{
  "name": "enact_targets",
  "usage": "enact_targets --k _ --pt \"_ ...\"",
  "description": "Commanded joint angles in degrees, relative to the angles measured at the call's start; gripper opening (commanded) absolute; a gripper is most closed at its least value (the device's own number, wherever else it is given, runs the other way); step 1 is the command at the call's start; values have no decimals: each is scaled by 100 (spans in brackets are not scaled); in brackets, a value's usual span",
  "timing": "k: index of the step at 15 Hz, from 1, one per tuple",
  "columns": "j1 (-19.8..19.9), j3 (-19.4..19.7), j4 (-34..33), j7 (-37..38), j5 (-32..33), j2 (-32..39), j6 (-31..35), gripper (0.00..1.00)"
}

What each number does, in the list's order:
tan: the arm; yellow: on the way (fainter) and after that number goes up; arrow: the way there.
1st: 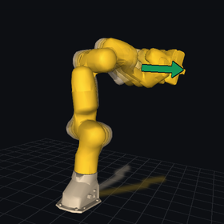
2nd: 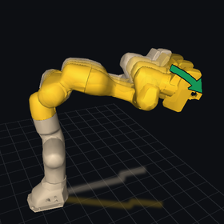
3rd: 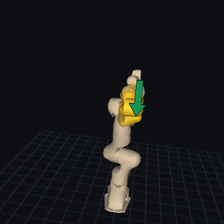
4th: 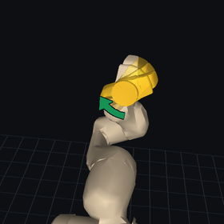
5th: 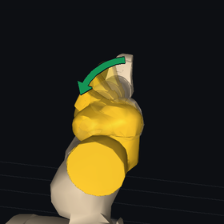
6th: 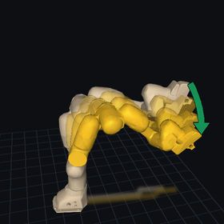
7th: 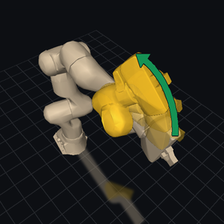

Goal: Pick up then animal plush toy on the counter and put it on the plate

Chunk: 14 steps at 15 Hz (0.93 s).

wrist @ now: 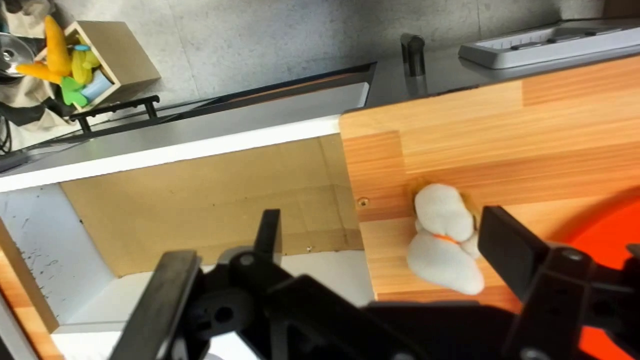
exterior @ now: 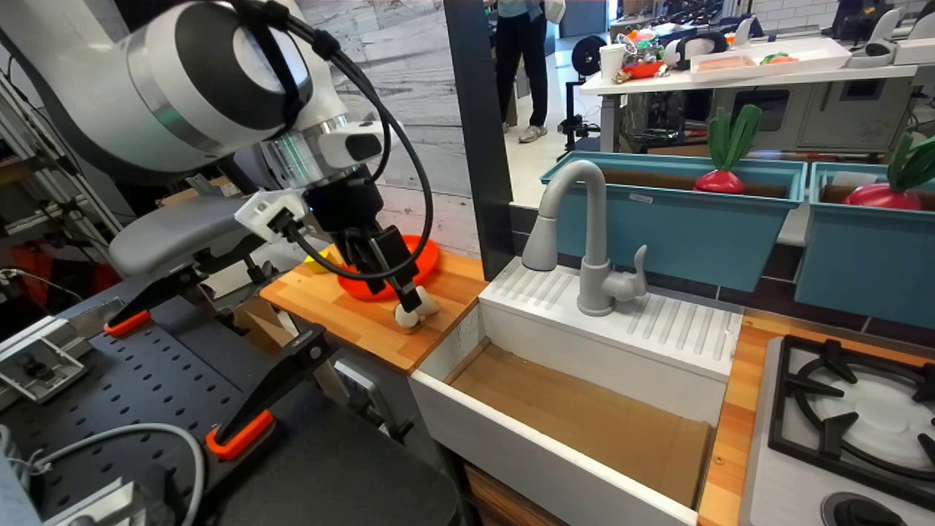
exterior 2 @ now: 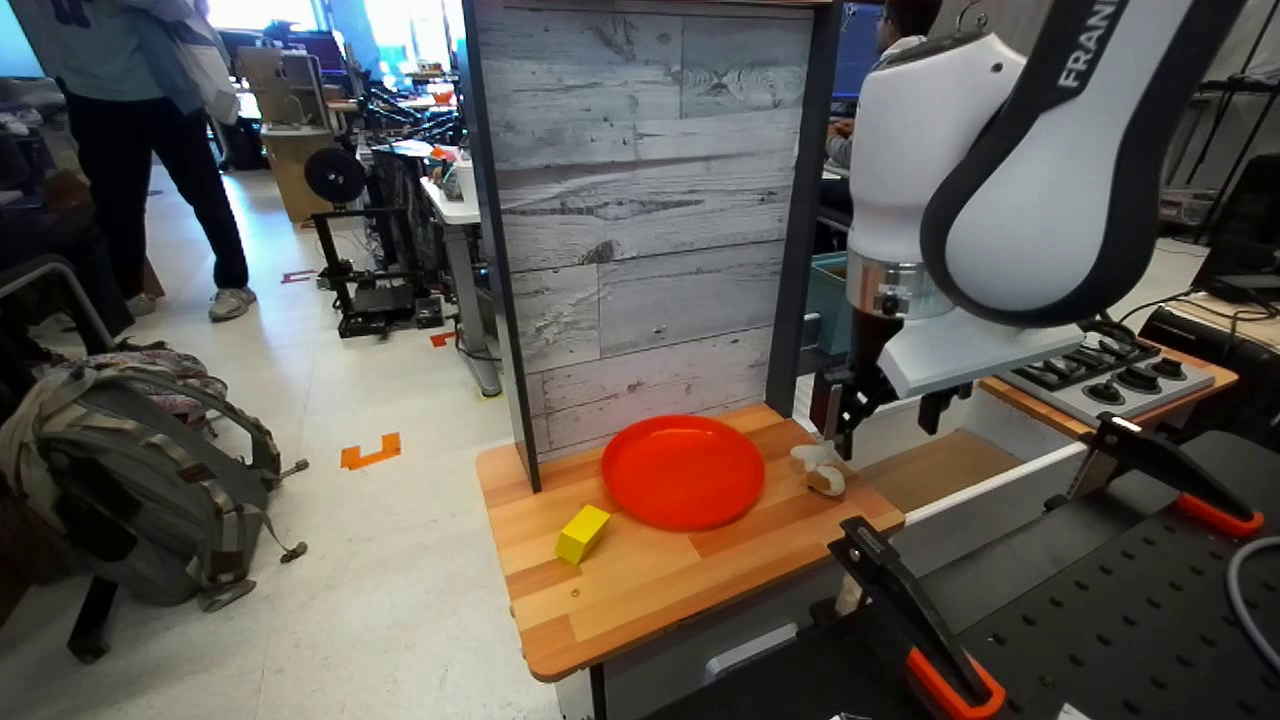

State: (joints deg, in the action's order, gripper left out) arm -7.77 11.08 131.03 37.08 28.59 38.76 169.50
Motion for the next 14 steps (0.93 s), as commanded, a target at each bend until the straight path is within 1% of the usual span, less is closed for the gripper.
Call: enact_targets --k 1,4,7,8,9,10,11,14 --pt "-300 206 -236 -617 -892 533 534 100" --pt "-382 183 -416 -1101 -1648 847 679 100" --pt "-353 83 -615 -1490 -2182 1081 715 100" --pt "-340 54 -661 -1617 -2287 1127 705 75" --pt "-358 56 -691 -1707 -2377 1154 711 72" --pt "-346 39 -721 -1785 -2453 1180 716 65" --pt "-330 26 -730 -1857 -2517 1185 725 56" --pt "-283 6 -680 -2030 -2641 1156 770 34"
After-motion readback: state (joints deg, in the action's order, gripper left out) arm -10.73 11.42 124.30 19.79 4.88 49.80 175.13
